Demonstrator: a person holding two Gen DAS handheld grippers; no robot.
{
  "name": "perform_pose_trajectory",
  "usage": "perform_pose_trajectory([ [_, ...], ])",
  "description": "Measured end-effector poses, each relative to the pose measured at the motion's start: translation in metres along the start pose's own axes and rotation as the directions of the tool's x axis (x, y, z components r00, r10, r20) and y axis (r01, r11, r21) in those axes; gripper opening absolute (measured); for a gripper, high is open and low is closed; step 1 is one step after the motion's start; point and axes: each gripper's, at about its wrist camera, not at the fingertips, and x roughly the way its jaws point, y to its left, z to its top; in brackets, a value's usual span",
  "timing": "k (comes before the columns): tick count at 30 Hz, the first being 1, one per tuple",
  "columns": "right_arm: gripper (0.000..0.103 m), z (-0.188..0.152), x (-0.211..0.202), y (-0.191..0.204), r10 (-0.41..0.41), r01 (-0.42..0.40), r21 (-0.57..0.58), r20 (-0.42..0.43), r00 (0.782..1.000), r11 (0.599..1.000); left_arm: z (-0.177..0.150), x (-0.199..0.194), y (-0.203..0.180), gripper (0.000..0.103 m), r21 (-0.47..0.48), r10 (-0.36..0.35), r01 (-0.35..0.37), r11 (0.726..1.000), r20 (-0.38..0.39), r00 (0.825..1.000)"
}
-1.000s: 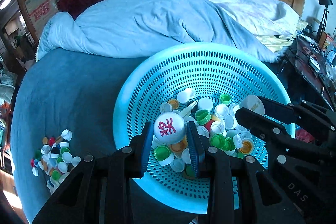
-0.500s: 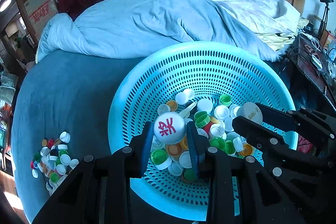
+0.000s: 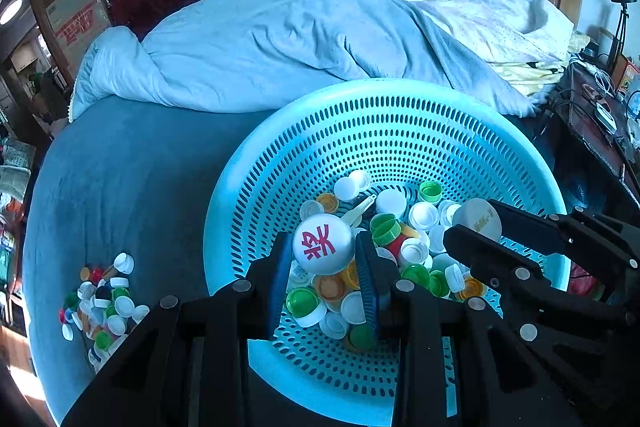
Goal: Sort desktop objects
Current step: 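Carry both caps over the blue basket and open both tools to drop them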
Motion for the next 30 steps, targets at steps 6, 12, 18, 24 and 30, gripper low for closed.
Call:
perform_pose_trajectory([
  [6,0.034,0.0,0.001,0.0,0.004,-0.004,-0.004,0.003,1.0,1.0,0.0,0.0,0.002,0.027,-0.002,0.0,0.0,1.0,0.001,1.0],
  [12,0.034,0.0,0.001,0.0,0.001,-0.001,-0.005,0.007,1.0,1.0,-0.001,0.0,0.003,0.028,-0.007,-0.01,0.01,1.0,0.004,1.0],
  [18,0.051,0.001,-0.004,-0.005,-0.022,0.022,0.015,0.028,0.999,1.0,0.0,-0.001,0.007,0.035,-0.024,-0.022,0.022,0.999,0.007,1.0],
  [24,0.073,0.002,-0.011,-0.011,-0.035,0.033,0.041,0.056,0.998,0.999,-0.002,-0.003,0.023,0.059,-0.075,-0.035,0.036,0.997,0.018,0.999],
  [30,0.074,0.004,-0.026,-0.007,-0.045,0.039,0.053,0.121,0.992,0.998,-0.01,-0.028,0.054,0.059,-0.135,-0.024,0.036,0.99,0.092,0.995],
])
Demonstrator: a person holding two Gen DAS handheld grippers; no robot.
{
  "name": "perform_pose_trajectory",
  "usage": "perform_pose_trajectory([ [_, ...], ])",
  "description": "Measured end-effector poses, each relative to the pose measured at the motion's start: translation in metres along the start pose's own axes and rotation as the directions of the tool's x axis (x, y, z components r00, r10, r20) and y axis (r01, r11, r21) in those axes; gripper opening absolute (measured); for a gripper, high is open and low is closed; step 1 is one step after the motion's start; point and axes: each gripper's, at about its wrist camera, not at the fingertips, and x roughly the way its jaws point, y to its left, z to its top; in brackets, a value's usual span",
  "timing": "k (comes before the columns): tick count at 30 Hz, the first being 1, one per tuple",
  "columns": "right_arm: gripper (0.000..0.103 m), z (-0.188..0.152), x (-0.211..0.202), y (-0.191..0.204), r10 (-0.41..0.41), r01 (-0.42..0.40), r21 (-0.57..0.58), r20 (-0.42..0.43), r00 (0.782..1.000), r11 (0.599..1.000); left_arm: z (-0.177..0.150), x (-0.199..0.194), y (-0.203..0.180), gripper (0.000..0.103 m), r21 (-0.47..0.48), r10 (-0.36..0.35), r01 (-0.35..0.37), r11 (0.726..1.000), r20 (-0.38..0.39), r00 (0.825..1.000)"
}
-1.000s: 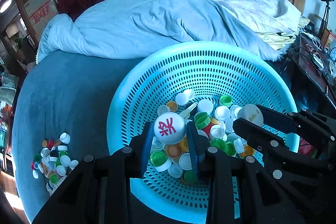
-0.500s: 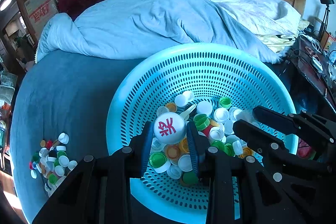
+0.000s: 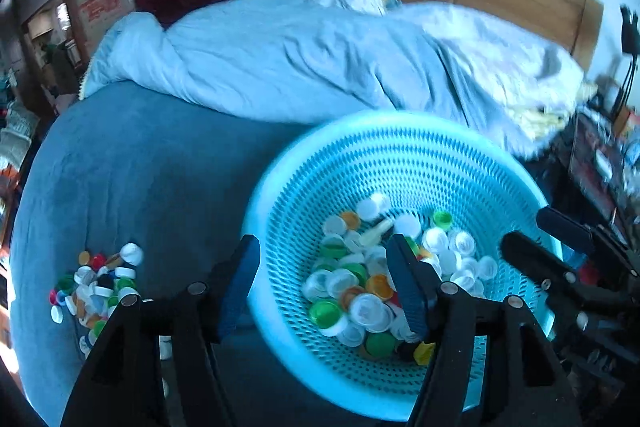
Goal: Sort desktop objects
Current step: 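Grasp a black cap with the left tool while the right tool grasps a white cap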
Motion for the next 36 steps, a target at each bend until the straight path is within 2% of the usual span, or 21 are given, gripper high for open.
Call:
perform_pose_trajectory([
  [4,0.075,0.001,-0.018,0.018,0.052,-0.051,-0.016,0.069,0.996,0.999,-0.02,-0.043,0.062,0.06,-0.067,0.049,-0.041,0.997,0.121,0.991],
  [6,0.079,-0.001,-0.018,0.033,0.082,-0.079,-0.05,0.07,0.994,0.996,-0.047,-0.062,0.107,0.06,-0.123,0.098,-0.079,0.989,0.159,0.982],
  [8,0.08,-0.007,-0.014,0.053,0.119,-0.114,-0.093,0.048,0.992,0.989,-0.087,-0.08,0.16,0.06,-0.22,0.152,-0.114,0.969,0.169,0.974],
  [10,0.08,-0.013,-0.006,0.072,0.151,-0.148,-0.128,0.015,0.988,0.981,-0.134,-0.092,0.21,0.06,-0.312,0.241,-0.188,0.931,0.139,0.961],
  [12,0.08,-0.022,0.002,0.095,0.19,-0.192,-0.161,-0.024,0.981,0.968,-0.172,-0.095,0.241,0.06,-0.342,0.327,-0.283,0.896,0.077,0.942],
  [14,0.08,-0.03,0.009,0.115,0.222,-0.23,-0.193,-0.062,0.973,0.954,-0.217,-0.09,0.272,0.06,-0.347,0.373,-0.361,0.865,-0.036,0.927],
  [16,0.08,-0.04,0.015,0.134,0.251,-0.267,-0.229,-0.099,0.963,0.936,-0.25,-0.085,0.288,0.06,-0.343,0.384,-0.397,0.852,-0.106,0.917],
  [17,0.08,-0.048,0.019,0.146,0.265,-0.288,-0.252,-0.123,0.956,0.924,-0.266,-0.081,0.293,0.06,-0.352,0.364,-0.388,0.852,-0.136,0.921],
  [19,0.08,-0.059,0.025,0.161,0.281,-0.318,-0.278,-0.166,0.945,0.906,-0.286,-0.071,0.294,0.06,-0.371,0.295,-0.337,0.866,-0.165,0.941],
  [22,0.08,-0.075,0.033,0.18,0.289,-0.347,-0.309,-0.22,0.932,0.886,-0.295,-0.06,0.276,0.06,-0.348,0.235,-0.275,0.896,-0.155,0.96],
  [25,0.08,-0.089,0.038,0.201,0.293,-0.375,-0.341,-0.27,0.917,0.862,-0.294,-0.047,0.261,0.06,-0.312,0.228,-0.259,0.914,-0.131,0.965],
  [33,0.08,-0.107,0.043,0.228,0.292,-0.406,-0.375,-0.324,0.9,0.834,-0.287,-0.036,0.263,0.059,-0.314,0.199,-0.223,0.923,-0.108,0.974],
  [34,0.08,-0.11,0.045,0.232,0.297,-0.414,-0.379,-0.331,0.896,0.828,-0.287,-0.035,0.263,0.057,-0.312,0.201,-0.225,0.923,-0.108,0.974],
  [35,0.079,-0.114,0.048,0.236,0.301,-0.425,-0.383,-0.343,0.89,0.82,-0.287,-0.034,0.263,0.045,-0.308,0.202,-0.227,0.924,-0.109,0.973],
  [36,0.073,-0.118,0.053,0.241,0.31,-0.442,-0.382,-0.36,0.88,0.812,-0.287,-0.033,0.263,0.037,-0.307,0.196,-0.221,0.926,-0.111,0.974],
])
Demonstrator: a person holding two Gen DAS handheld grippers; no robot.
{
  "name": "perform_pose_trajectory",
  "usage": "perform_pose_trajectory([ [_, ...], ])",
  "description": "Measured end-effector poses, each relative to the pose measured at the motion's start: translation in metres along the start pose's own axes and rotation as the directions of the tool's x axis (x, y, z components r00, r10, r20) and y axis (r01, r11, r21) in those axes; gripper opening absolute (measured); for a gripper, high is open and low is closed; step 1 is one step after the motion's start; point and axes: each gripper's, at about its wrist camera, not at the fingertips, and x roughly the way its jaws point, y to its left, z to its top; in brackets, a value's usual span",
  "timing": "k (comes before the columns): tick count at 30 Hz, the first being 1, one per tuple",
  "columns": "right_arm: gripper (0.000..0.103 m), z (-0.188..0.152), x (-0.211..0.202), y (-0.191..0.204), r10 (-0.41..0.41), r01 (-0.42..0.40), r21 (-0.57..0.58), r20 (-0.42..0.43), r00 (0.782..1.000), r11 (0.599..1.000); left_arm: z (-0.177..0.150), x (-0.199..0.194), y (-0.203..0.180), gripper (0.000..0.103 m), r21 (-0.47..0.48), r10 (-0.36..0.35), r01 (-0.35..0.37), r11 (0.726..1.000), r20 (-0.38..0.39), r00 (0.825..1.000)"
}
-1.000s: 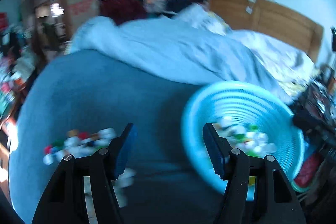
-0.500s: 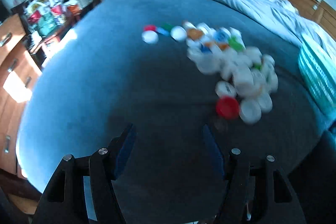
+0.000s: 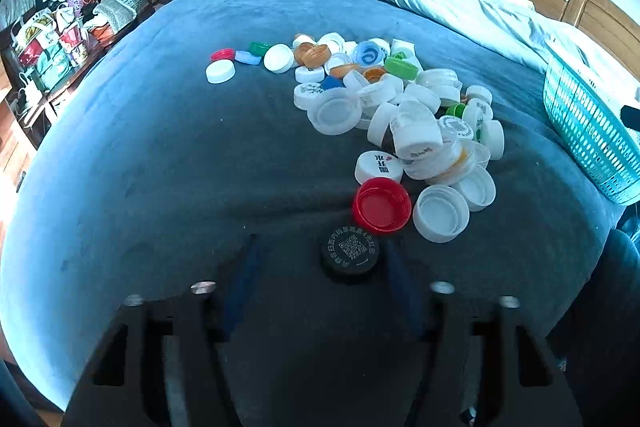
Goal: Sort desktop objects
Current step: 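Grasp a black cap with the left tool while the right tool grasps a white cap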
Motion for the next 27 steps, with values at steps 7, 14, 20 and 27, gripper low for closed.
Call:
perform_pose_trajectory([
  [7,0.046,-0.009,0.068,0.039,0.105,-0.117,-0.109,-0.109,0.989,0.987,-0.004,-0.01,0.016,0.025,-0.082,-0.002,0.004,0.997,0.025,1.0],
  [14,0.046,-0.01,0.126,0.06,0.058,-0.089,-0.174,-0.171,0.983,0.981,-0.008,-0.012,0.026,0.025,-0.118,-0.017,0.021,0.993,0.038,0.999],
  [20,0.045,-0.007,0.141,0.063,0.022,-0.058,-0.2,-0.18,0.983,0.978,-0.01,-0.013,0.043,0.025,-0.171,-0.043,0.05,0.984,0.045,0.998],
  [27,0.035,0.001,0.125,0.054,0.032,-0.053,-0.127,-0.162,0.986,0.99,-0.007,-0.018,0.052,0.025,-0.208,-0.043,0.053,0.977,0.052,0.998],
])
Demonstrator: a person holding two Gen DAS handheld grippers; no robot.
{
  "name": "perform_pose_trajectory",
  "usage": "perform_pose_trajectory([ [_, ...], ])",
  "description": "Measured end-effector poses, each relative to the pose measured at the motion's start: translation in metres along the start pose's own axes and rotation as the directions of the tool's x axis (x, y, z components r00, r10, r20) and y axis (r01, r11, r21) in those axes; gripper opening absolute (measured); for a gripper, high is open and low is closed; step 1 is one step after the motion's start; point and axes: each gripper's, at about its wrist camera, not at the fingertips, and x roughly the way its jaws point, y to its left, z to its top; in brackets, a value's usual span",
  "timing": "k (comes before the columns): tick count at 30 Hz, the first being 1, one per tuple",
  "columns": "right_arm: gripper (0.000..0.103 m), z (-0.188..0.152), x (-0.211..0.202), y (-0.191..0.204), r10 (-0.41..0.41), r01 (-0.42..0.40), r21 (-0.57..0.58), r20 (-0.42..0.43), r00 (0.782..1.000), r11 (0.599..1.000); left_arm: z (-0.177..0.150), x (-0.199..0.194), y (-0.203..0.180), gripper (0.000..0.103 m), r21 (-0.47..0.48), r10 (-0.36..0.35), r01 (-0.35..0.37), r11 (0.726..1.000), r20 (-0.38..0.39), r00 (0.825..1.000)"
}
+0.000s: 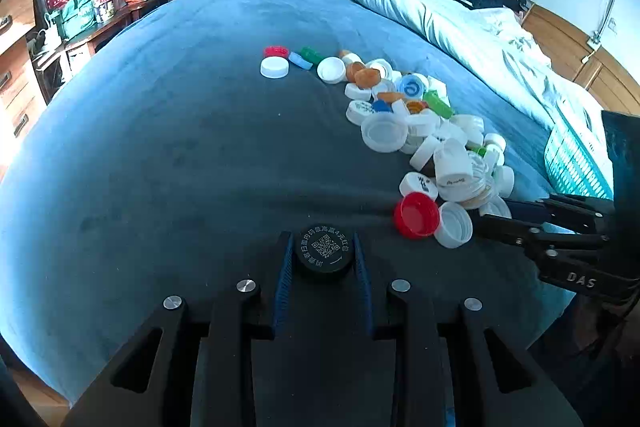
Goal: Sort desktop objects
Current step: 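Grasp a black cap with the left tool while the right tool grasps a white cap, then carry both caps over the blue basket and open both tools to drop them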
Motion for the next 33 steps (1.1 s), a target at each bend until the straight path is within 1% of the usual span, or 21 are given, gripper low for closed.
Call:
perform_pose_trajectory([
  [2,0.035,0.004,-0.01,-0.002,-0.002,0.002,0.024,0.01,1.0,1.0,0.004,-0.004,-0.001,0.025,-0.006,0.001,-0.001,1.0,0.005,1.0],
  [4,0.035,0.008,-0.022,-0.003,-0.01,0.008,0.037,0.028,1.0,0.999,0.01,-0.008,-0.005,0.025,0.002,0.016,-0.016,1.0,0.01,1.0],
  [8,0.035,0.017,-0.056,-0.002,-0.027,0.022,0.054,0.083,0.996,0.998,0.025,-0.021,-0.018,0.025,0.005,0.039,-0.039,0.999,0.02,0.999],
  [12,0.035,0.026,-0.092,-0.003,-0.043,0.033,0.07,0.148,0.988,0.997,0.039,-0.035,-0.036,0.025,0.017,0.057,-0.058,0.998,0.041,0.998],
  [14,0.035,0.029,-0.108,-0.003,-0.051,0.039,0.072,0.174,0.983,0.997,0.047,-0.04,-0.045,0.025,0.013,0.055,-0.055,0.998,0.046,0.997],
  [18,0.035,0.033,-0.131,-0.002,-0.057,0.04,0.08,0.213,0.975,0.996,0.061,-0.054,-0.065,0.025,0.034,0.063,-0.065,0.997,0.074,0.995],
  [22,0.035,0.038,-0.149,-0.001,-0.055,0.037,0.076,0.251,0.967,0.996,0.075,-0.068,-0.098,0.025,0.092,0.038,-0.049,0.995,0.117,0.992],
  [26,0.035,0.039,-0.161,-0.002,-0.067,0.048,0.074,0.28,0.958,0.996,0.085,-0.079,-0.121,0.025,0.136,0.005,-0.025,0.99,0.144,0.99],
  [33,0.035,0.038,-0.174,-0.009,-0.09,0.066,0.086,0.31,0.946,0.994,0.094,-0.087,-0.147,0.025,0.188,-0.019,-0.012,0.982,0.161,0.987],
])
